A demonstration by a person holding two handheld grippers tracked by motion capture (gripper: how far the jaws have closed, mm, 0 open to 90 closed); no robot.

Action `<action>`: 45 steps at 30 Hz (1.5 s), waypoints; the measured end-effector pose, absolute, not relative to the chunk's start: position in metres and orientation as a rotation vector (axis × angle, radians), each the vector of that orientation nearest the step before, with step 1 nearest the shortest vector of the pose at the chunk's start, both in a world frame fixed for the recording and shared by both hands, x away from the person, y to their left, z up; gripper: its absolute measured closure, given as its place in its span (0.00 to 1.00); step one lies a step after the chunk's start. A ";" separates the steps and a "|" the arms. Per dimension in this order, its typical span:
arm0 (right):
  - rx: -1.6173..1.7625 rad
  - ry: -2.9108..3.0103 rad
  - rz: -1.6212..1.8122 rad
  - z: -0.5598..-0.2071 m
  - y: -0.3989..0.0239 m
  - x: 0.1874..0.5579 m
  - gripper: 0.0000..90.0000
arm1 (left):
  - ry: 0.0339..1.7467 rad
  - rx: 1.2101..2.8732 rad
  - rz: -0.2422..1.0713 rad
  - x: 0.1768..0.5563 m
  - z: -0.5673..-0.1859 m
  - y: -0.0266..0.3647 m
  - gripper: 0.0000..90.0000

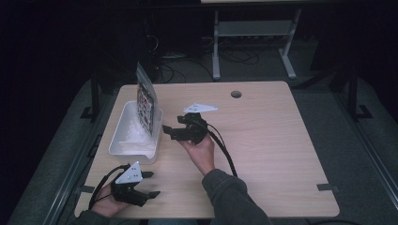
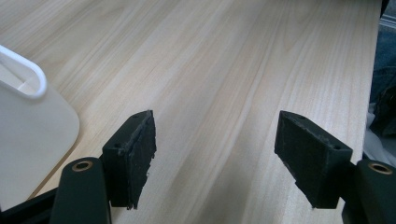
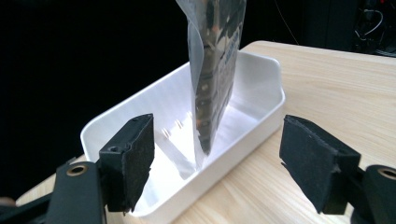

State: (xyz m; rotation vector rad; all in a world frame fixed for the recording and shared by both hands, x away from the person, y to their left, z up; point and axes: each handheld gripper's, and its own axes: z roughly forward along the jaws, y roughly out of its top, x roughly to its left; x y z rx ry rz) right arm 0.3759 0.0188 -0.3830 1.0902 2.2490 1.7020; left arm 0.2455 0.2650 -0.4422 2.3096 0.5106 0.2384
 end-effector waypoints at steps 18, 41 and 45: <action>1.101 2.292 1.673 -0.391 -0.039 0.353 0.27 | 0.529 2.304 0.236 0.247 -0.443 0.265 0.30; 1.129 2.362 1.667 -0.412 -0.100 0.323 0.26 | 0.532 2.305 0.236 0.249 -0.445 0.264 0.29; 1.124 2.377 1.653 -0.415 -0.105 0.318 0.25 | 0.533 2.298 0.243 0.249 -0.444 0.264 0.29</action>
